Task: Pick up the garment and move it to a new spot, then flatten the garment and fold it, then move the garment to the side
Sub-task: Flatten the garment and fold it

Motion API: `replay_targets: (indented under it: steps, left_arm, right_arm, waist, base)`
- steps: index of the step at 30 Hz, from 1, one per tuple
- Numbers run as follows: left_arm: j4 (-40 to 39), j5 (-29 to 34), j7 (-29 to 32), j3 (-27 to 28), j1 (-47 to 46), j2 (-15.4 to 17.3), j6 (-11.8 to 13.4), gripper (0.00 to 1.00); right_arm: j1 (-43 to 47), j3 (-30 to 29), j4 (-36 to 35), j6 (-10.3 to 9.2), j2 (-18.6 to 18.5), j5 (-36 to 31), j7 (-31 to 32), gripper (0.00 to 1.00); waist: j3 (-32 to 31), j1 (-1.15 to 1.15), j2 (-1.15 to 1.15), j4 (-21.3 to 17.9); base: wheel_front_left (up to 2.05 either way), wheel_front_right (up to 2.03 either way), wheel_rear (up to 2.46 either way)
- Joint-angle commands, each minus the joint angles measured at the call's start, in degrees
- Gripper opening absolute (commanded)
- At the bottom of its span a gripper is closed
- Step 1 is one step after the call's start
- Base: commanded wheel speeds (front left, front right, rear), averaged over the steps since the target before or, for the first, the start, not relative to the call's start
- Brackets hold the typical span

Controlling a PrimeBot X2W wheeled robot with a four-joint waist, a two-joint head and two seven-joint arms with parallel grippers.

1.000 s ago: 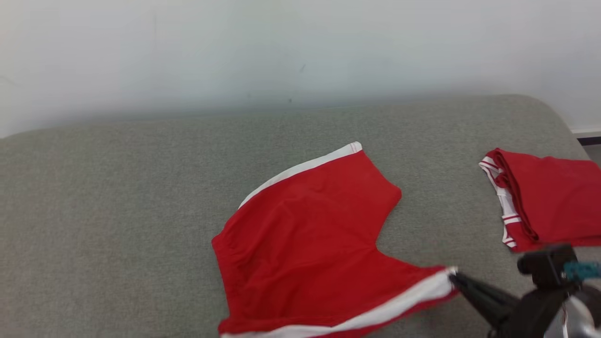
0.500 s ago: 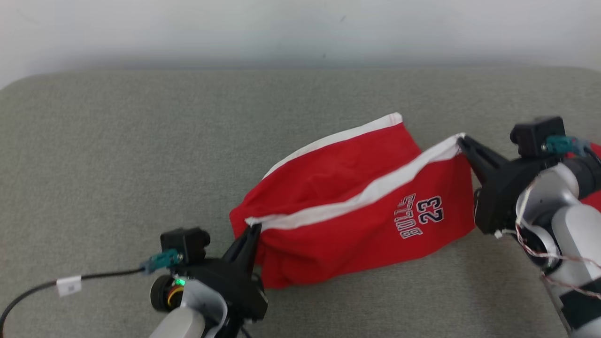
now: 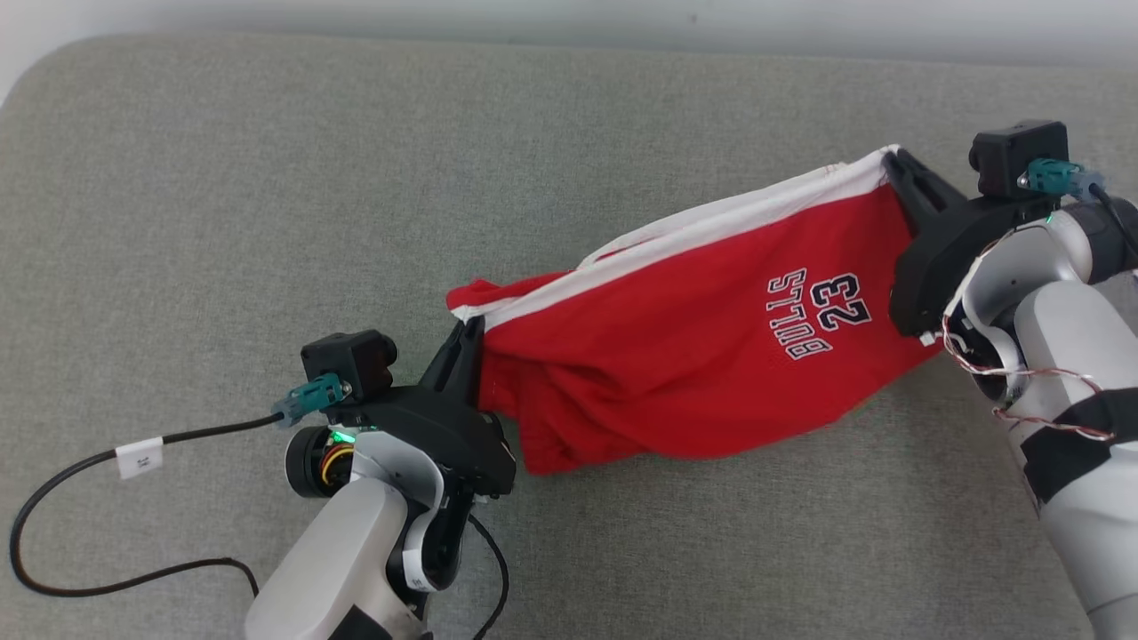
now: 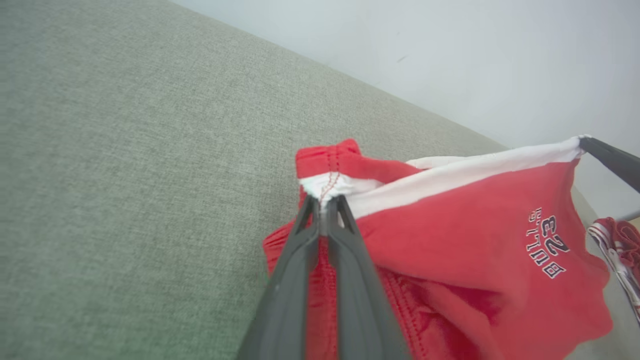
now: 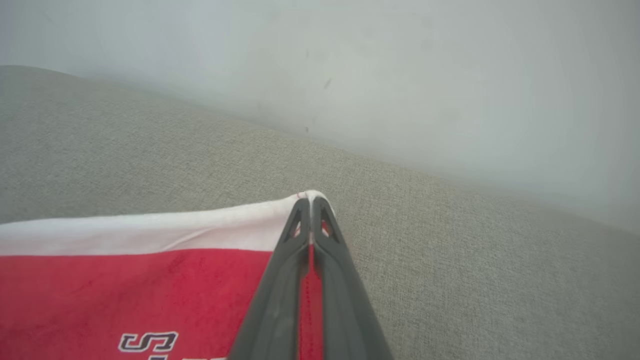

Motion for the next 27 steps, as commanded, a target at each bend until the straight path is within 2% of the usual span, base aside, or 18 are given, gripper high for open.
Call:
replay_targets:
  steps: [1, 8, 9, 10, 14, 18, 22, 27]
  left_arm:
    - [0.71, 0.18, -0.59, 0.18, -1.03, -0.25, -0.04, 0.00]
    - [3.29, -0.25, -2.02, -0.01, -3.60, -1.35, -0.34, 0.00]
    - [3.54, -0.06, -2.48, -0.12, -4.03, -1.46, -0.39, 0.44]
    - [3.64, -0.04, -2.95, -0.06, -4.30, -1.59, -0.41, 1.00]
    - [4.23, 0.14, -4.79, -0.25, -4.78, -1.84, -0.93, 1.00]
    - [3.16, 2.49, -8.39, -0.78, -2.77, 0.55, -1.70, 1.00]
    - [-0.10, 6.60, -10.78, -1.59, 1.65, 4.54, -1.12, 1.00]
    - [-9.02, 13.45, -12.02, -0.84, 9.70, 10.19, 1.54, 1.00]
  right_arm:
    - [-1.28, -0.14, 1.37, -0.11, 0.63, -0.73, -1.37, 0.00]
    - [-5.79, -1.41, 8.55, -0.11, 2.71, -1.94, -6.06, 0.00]
    - [-6.37, -1.69, 9.34, -0.11, 2.95, -2.09, -6.90, 0.33]
    - [-6.85, -2.09, 10.24, -0.11, 3.33, -2.04, -7.69, 1.00]
    - [-8.11, -2.20, 12.85, -0.11, 4.21, -2.01, -9.58, 1.00]
    - [-8.65, -1.60, 14.57, -0.11, 4.23, 0.25, -7.65, 1.00]
    - [-7.59, -0.45, 16.44, -0.11, 2.67, 3.43, 1.77, 1.00]
    - [-5.98, -1.04, 16.10, -0.11, -0.33, 5.19, 9.37, 1.00]
  waist:
    - [1.08, -0.01, -0.01, 0.67]
    - [2.35, -0.01, -0.01, 0.99]
    - [2.46, -0.01, -0.01, 1.08]
    - [2.52, -0.01, -0.01, 1.18]
    - [2.13, -0.01, -0.01, 1.52]
    - [0.61, -0.01, -0.01, 1.65]
    - [-1.41, -0.01, -0.01, 1.87]
    - [-2.72, -0.01, -0.01, 2.50]
  base:
    - [0.00, 0.00, 0.00]
    - [0.00, 0.00, 0.00]
    - [0.00, 0.00, 0.00]
    - [0.00, 0.00, 0.00]
    - [0.00, 0.00, 0.00]
    - [0.00, 0.00, 0.00]
    - [0.00, 0.00, 0.00]
    - [0.00, 0.00, 0.00]
